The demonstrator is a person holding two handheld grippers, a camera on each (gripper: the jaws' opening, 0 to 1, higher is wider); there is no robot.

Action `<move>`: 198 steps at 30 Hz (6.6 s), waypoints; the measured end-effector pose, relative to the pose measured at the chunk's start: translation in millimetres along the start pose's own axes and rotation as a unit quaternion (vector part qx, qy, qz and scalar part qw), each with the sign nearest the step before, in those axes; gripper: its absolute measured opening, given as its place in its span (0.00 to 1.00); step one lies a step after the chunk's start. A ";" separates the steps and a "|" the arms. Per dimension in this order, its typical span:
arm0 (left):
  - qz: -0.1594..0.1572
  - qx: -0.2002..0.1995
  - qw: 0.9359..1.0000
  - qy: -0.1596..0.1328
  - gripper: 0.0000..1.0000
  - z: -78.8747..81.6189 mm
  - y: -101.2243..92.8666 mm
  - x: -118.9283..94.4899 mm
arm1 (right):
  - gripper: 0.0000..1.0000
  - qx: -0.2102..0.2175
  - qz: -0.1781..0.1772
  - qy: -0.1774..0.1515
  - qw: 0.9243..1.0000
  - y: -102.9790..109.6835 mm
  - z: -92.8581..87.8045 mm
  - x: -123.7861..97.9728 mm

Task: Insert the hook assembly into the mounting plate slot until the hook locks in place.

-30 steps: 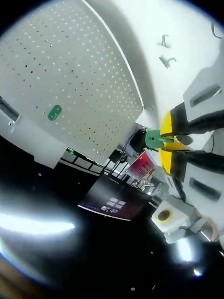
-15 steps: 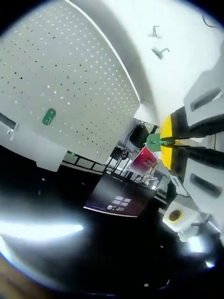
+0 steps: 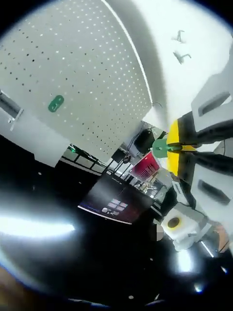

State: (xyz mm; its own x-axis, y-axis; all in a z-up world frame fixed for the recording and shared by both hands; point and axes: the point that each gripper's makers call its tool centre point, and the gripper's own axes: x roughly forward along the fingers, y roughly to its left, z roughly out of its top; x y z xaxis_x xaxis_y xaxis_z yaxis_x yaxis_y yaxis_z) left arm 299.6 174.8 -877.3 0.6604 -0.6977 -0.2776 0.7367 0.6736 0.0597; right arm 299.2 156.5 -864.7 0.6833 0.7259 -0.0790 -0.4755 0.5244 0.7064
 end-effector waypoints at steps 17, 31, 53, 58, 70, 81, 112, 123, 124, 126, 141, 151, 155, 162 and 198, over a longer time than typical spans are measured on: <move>-0.052 -0.149 0.987 -0.014 0.90 3.6 -11.9 -6.0 | 0.00 -0.287 -0.030 -0.037 0.957 12.4 23.4 3.4; -0.025 -0.177 0.983 -0.031 1.00 6.2 3.0 -14.9 | 0.00 -0.471 -0.121 -0.096 0.868 10.3 48.8 11.1; -0.039 -0.255 0.964 -0.068 1.00 -2.0 -5.5 -29.4 | 0.00 -0.507 -0.214 -0.146 0.822 -47.6 117.3 26.2; -0.039 -0.265 0.962 -0.058 1.00 -10.7 -5.9 -28.4 | 0.00 -0.475 -0.253 -0.171 0.825 -69.0 145.8 19.0; -0.039 -0.273 0.959 -0.062 1.00 -8.7 4.6 -22.9 | 0.00 -0.437 -0.300 -0.207 0.822 -97.9 187.1 12.2; -0.030 -0.281 0.958 -0.053 1.00 -19.7 11.6 -21.5 | 0.00 -0.402 -0.326 -0.233 0.823 -118.1 212.8 9.4; -0.020 -0.269 0.963 -0.009 0.99 -40.3 20.5 -14.6 | 0.00 -0.360 -0.339 -0.259 0.830 -133.3 221.3 13.4; -0.022 -0.259 0.966 -0.006 0.97 -38.7 23.0 -12.0 | 0.00 -0.371 -0.348 -0.258 0.821 -134.1 219.9 18.1; -0.017 -0.250 0.968 -0.004 0.96 -39.4 24.4 -12.5 | 0.00 -0.372 -0.351 -0.257 0.820 -134.4 220.3 18.6; -0.015 -0.246 0.969 0.001 0.96 -41.9 25.1 -12.8 | 0.00 -0.373 -0.353 -0.257 0.819 -135.1 220.2 18.1; 0.010 -0.249 0.968 0.015 0.95 -58.2 35.5 -18.1 | 0.07 -0.386 -0.339 -0.245 0.822 -127.4 234.5 18.0; 0.011 -0.237 0.971 0.027 0.92 -61.7 33.4 -18.7 | 0.13 -0.392 -0.296 -0.286 0.823 -77.0 248.3 6.0; 0.010 -0.236 0.971 0.029 0.92 -62.3 31.2 -20.1 | 0.14 -0.394 -0.286 -0.297 0.822 -63.8 254.6 -6.2; 0.002 -0.225 0.974 0.031 0.91 -58.9 21.0 -18.9 | 0.14 -0.371 -0.277 -0.320 0.827 -47.4 251.7 -44.0; -0.028 -0.181 0.979 0.093 0.92 -82.5 -29.2 -32.7 | 0.15 -0.391 -0.221 0.016 0.893 -101.3 -23.5 -82.8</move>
State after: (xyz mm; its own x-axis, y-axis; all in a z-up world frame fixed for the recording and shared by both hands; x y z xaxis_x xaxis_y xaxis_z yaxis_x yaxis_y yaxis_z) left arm 244.5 198.0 -949.1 0.5577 -0.7029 -0.4416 0.6498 0.7007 -0.2947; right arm 277.8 53.7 -946.2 0.8896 0.3767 -0.2583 -0.4135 0.9044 -0.1053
